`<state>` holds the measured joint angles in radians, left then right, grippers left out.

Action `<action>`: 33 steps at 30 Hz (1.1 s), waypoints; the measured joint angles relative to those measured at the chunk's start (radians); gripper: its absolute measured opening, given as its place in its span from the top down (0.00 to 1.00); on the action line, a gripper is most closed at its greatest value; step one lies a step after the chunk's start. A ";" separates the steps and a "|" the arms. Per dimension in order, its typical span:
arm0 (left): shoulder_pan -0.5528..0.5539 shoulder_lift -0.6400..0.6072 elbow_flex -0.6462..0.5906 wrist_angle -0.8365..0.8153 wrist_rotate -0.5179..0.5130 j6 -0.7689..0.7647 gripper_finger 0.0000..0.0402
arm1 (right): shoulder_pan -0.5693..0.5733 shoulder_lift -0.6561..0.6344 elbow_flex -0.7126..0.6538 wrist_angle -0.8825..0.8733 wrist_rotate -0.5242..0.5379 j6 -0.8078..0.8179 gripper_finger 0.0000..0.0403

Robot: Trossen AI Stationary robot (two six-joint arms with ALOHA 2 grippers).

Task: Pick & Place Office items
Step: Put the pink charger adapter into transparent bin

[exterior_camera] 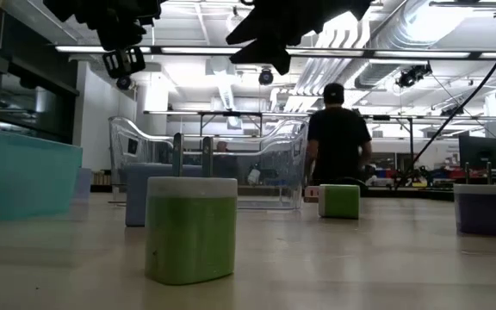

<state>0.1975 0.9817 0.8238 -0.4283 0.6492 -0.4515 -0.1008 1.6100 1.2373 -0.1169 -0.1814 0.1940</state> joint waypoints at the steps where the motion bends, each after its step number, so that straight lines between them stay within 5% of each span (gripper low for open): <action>1: 0.008 0.000 0.000 0.005 -0.003 0.018 0.75 | -0.006 0.000 0.000 0.000 0.000 -0.009 0.56; 14: 0.127 -0.054 0.000 -0.039 -0.013 0.086 0.75 | -0.094 -0.072 -0.002 -0.141 -0.017 0.023 0.56; 24: 0.234 -0.219 0.000 -0.142 -0.083 0.166 0.75 | -0.067 -0.211 0.000 -0.238 -0.021 0.034 0.56; 33: 0.247 -0.249 0.000 -0.199 -0.085 0.174 0.75 | -0.049 -0.253 0.000 -0.424 -0.094 0.035 0.56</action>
<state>0.4450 0.7330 0.8238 -0.6269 0.5640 -0.2776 -0.1497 1.3571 1.2369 -0.5411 -0.2758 0.2285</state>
